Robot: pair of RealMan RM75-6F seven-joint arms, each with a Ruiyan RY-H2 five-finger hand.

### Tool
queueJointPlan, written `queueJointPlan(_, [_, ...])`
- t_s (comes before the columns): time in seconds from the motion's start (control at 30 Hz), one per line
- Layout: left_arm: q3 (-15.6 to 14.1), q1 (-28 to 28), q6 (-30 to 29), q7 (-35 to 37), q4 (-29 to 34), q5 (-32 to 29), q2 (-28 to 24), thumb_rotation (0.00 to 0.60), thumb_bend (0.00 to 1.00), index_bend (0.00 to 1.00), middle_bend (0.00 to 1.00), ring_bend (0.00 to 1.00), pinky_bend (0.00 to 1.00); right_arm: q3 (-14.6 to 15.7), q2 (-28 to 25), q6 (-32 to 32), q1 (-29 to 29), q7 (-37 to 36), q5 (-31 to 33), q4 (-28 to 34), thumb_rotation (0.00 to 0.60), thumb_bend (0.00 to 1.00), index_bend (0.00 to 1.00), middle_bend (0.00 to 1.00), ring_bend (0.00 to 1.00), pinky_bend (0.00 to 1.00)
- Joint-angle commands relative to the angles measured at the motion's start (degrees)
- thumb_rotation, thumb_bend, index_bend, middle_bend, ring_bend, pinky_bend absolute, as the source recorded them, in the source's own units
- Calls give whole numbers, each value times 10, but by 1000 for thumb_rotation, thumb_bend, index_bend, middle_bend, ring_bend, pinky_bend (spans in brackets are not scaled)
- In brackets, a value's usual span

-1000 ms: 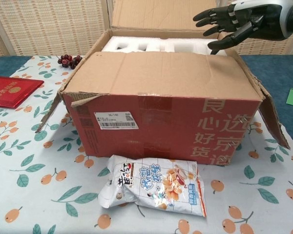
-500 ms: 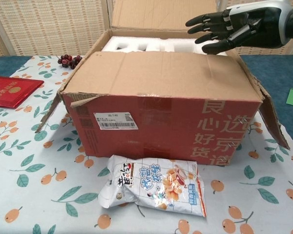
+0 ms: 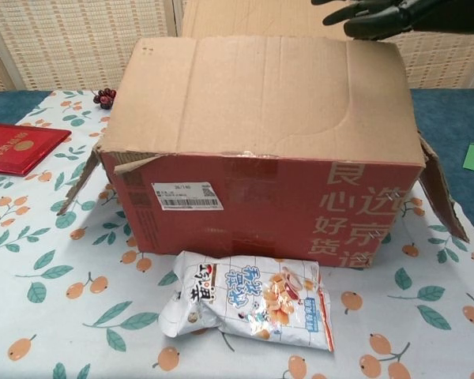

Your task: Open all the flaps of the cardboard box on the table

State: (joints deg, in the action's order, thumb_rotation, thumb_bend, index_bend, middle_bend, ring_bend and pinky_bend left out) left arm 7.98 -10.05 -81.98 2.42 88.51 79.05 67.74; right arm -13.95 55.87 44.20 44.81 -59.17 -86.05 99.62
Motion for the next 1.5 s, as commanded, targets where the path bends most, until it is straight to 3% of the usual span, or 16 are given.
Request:
queueJointPlan(0.03, [-2, -3, 8, -1, -3, -1, 1, 418, 460, 0, 0, 0, 0, -8, -46, 9, -9, 6, 9, 51, 600, 422, 0, 0, 0, 325])
queueJointPlan(0.33, [-1, -6, 5, -40, -9, -6, 14, 418, 459, 0, 0, 0, 0, -25, -146, 37, -37, 54, 29, 177, 600, 422, 0, 0, 0, 325])
queueJointPlan(0.53, [-6, -5, -3, -58, -1, 1, 18, 415, 459, 0, 0, 0, 0, -15, -202, 63, -72, 36, -10, 254, 600, 422, 0, 0, 0, 325])
queueJointPlan(0.73, [-7, -1, -12, -69, 6, 4, 20, 418, 460, 0, 0, 0, 0, 32, -242, 103, -129, -24, -107, 306, 600, 422, 0, 0, 0, 329])
queueJointPlan(0.93, [-8, -1, -19, -74, 9, 10, 21, 418, 459, 0, 0, 0, 0, 96, -260, 146, -180, -26, -216, 316, 600, 422, 0, 0, 0, 336])
queueJointPlan(1.1, [-8, -2, -17, -72, 9, 12, 22, 418, 460, 0, 0, 0, 0, 127, -263, 178, -203, -13, -261, 304, 600, 422, 0, 0, 0, 345])
queueJointPlan(1.23, [-9, -4, -13, -72, 9, 14, 22, 415, 460, 0, 0, 0, 0, 126, -255, 187, -212, 62, -247, 278, 600, 422, 0, 0, 0, 345])
queueJointPlan(1.33, [-13, -5, -8, -68, 12, 18, 18, 415, 459, 0, 0, 0, 0, 115, -224, 189, -227, 202, -204, 245, 600, 423, 0, 0, 0, 323])
queueJointPlan(1.43, [-14, -4, -7, -65, 18, 19, 13, 418, 459, 0, 0, 0, 0, 110, -194, 178, -240, 343, -161, 216, 600, 422, 0, 0, 0, 229])
queueJointPlan(1.5, [-17, -3, -5, -64, 23, 19, 9, 422, 460, 0, 0, 0, 0, 104, -163, 188, -259, 481, -121, 188, 600, 422, 0, 0, 0, 181])
